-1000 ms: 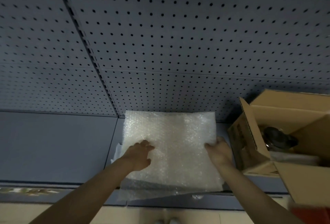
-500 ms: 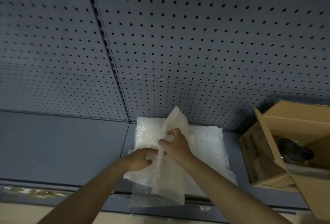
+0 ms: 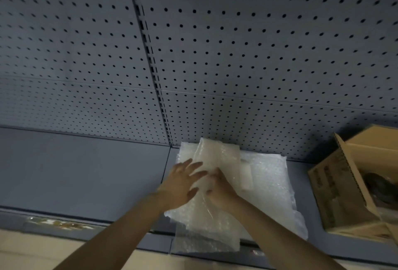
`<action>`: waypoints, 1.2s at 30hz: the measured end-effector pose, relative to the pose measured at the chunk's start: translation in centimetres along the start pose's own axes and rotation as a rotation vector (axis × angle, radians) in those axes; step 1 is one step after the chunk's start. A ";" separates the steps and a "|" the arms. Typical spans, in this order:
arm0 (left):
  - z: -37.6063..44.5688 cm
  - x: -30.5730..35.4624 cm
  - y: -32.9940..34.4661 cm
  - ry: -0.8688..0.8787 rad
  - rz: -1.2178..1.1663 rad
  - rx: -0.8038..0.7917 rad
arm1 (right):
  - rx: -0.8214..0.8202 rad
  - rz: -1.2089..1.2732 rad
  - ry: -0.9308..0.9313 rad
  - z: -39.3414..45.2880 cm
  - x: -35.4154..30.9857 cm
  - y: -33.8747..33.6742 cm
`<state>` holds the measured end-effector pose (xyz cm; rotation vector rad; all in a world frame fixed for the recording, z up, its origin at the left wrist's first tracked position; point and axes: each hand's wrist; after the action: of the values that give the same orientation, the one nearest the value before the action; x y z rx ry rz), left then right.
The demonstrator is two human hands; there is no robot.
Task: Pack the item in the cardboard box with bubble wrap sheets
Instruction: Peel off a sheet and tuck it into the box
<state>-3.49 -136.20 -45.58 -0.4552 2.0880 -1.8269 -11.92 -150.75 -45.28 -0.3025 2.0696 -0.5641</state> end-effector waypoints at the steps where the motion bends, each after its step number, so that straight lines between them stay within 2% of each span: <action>1: 0.4 0.5 -0.1 0.008 0.054 -0.101 | 0.027 0.001 -0.018 -0.3 0.1 -0.2; 2: 0.6 0.7 0.0 -0.009 0.103 -0.186 | 0.111 -0.003 -0.064 -0.8 0.2 -0.5; 4: 0.9 0.7 0.1 -0.065 0.127 -0.276 | 0.417 -0.026 -0.110 -1.9 1.1 -1.2; 6: 1.0 0.5 0.2 -0.098 0.085 -0.308 | 0.640 0.069 -0.001 -2.9 2.1 -1.6; 8: 1.1 0.4 0.2 -0.103 0.072 -0.336 | 0.586 0.319 0.184 -3.5 2.9 -1.7; 10: 1.3 0.4 0.1 -0.106 0.078 -0.341 | 0.423 0.542 0.291 -3.7 3.0 -1.7; 12: 1.5 0.5 -0.4 -0.107 0.085 -0.359 | 0.362 0.601 0.301 -3.8 2.7 -1.8; 15: 1.8 0.4 -1.8 -0.081 0.104 -0.396 | 0.382 0.552 0.233 -3.8 2.0 -2.6; 18: 1.9 0.4 -3.5 -0.051 0.132 -0.395 | 0.360 0.429 0.198 -3.7 0.7 -5.2; 23: 2.0 0.8 -6.1 -0.054 0.115 -0.299 | 0.191 0.171 0.167 -3.4 -0.4 -11.0; 26: 2.2 1.3 -6.5 -0.036 0.092 -0.284 | 0.198 -0.053 0.108 -3.5 -0.1 -12.1; 28: 2.4 1.8 -6.2 -0.018 0.073 -0.298 | 0.264 -0.223 0.023 -3.8 0.6 -11.4; 30: 2.4 2.4 -5.8 0.001 0.081 -0.341 | 0.334 -0.413 -0.161 -4.3 1.7 -9.5; 32: 2.4 2.7 -5.1 0.025 0.113 -0.405 | 0.324 -0.551 -0.303 -4.8 3.2 -7.1; 36: 2.2 2.4 -3.4 0.037 0.134 -0.518 | 0.256 -0.666 -0.341 -5.8 5.1 -2.8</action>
<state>-4.55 -139.63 -42.57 -0.3913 2.5447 -1.2170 -19.57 -153.76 -45.01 -0.8833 1.5201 -1.0800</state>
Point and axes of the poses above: each hand's wrist, its own z-axis towards the middle knuckle, its own y-axis out of the palm, x = y × z, and after that the axes turned 15 degrees about z, right-handed
